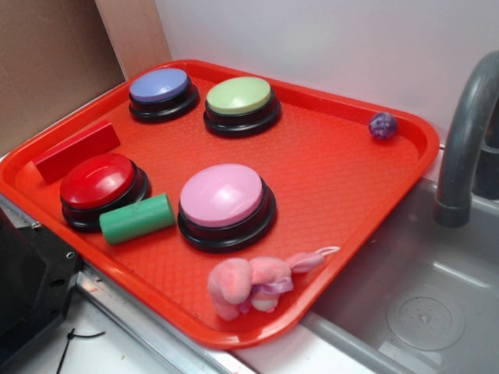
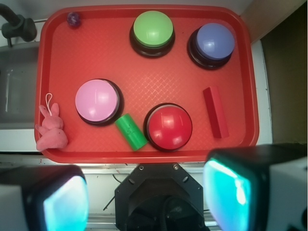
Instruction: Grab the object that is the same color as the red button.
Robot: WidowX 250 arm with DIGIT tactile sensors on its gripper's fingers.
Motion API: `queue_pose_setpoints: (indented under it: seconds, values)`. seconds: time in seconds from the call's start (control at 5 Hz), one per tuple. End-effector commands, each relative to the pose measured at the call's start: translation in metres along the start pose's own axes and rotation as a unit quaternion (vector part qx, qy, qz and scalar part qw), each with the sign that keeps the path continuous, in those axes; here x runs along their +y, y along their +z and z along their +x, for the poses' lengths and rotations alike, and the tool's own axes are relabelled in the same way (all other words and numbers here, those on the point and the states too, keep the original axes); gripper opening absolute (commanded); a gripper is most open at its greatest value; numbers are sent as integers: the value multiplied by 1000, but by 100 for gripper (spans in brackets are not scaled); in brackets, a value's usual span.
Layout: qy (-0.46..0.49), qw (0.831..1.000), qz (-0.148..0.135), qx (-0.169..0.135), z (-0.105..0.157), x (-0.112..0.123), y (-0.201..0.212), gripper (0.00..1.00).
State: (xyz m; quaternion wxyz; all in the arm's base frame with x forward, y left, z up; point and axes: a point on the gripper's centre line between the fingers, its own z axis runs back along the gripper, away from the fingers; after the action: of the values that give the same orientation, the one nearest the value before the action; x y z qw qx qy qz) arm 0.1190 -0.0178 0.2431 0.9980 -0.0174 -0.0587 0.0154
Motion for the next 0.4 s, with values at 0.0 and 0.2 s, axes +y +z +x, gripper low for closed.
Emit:
queue_pose_setpoints:
  seconds: [0.0, 0.2]
  values:
    - [0, 1000, 0, 0, 0, 0, 0, 100]
    - [8, 1000, 10, -20, -18, 17, -9, 100]
